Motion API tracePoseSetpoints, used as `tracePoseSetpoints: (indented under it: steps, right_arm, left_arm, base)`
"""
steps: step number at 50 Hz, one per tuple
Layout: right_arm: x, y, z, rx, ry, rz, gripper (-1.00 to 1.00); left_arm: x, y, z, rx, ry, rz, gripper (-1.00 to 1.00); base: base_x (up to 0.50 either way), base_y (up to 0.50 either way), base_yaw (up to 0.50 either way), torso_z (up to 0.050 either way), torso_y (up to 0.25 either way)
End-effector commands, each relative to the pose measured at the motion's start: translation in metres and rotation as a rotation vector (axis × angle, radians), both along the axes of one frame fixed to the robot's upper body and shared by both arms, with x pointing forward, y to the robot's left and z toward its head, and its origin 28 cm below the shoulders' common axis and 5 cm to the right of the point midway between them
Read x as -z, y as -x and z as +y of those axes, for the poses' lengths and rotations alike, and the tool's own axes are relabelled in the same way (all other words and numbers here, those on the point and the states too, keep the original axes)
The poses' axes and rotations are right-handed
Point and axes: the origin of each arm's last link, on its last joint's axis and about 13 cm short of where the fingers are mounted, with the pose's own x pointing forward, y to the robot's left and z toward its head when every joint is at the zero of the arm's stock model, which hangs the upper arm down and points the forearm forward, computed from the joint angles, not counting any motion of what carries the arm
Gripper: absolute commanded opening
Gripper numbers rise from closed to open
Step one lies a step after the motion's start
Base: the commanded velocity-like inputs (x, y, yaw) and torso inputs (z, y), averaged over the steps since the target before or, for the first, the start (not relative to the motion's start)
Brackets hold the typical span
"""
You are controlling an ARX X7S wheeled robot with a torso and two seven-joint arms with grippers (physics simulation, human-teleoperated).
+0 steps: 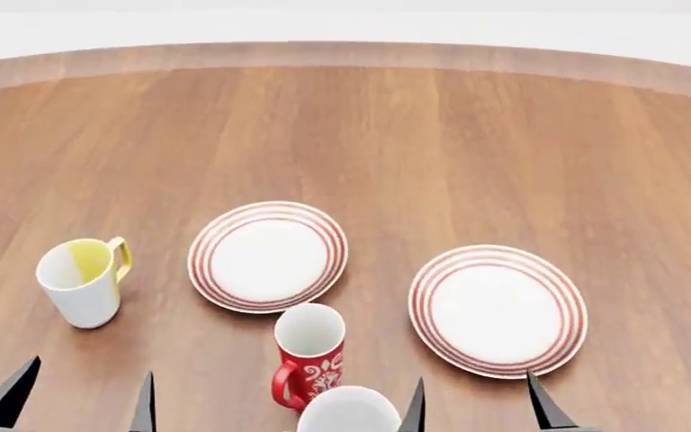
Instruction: Put the white mug on the left plate.
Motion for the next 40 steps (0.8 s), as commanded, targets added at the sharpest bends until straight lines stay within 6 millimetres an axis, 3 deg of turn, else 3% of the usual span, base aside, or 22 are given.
tracePoseSetpoints:
  steps: [1, 40]
  right_arm:
    - [-0.0014, 0.0008, 0.0002, 0.000, -0.001, -0.004, 1.00]
    - [-0.0038, 0.0019, 0.0007, 0.000, -0.011, -0.014, 1.00]
  left_arm:
    - [0.0002, 0.0020, 0.0000, 0.006, 0.001, 0.005, 1.00]
    - [-0.0017, 0.0029, -0.0007, 0.013, -0.002, -0.007, 1.00]
  base:
    - [0.34, 0.09, 0.00, 0.000, 0.000]
    - [0.34, 0.03, 0.00, 0.000, 0.000]
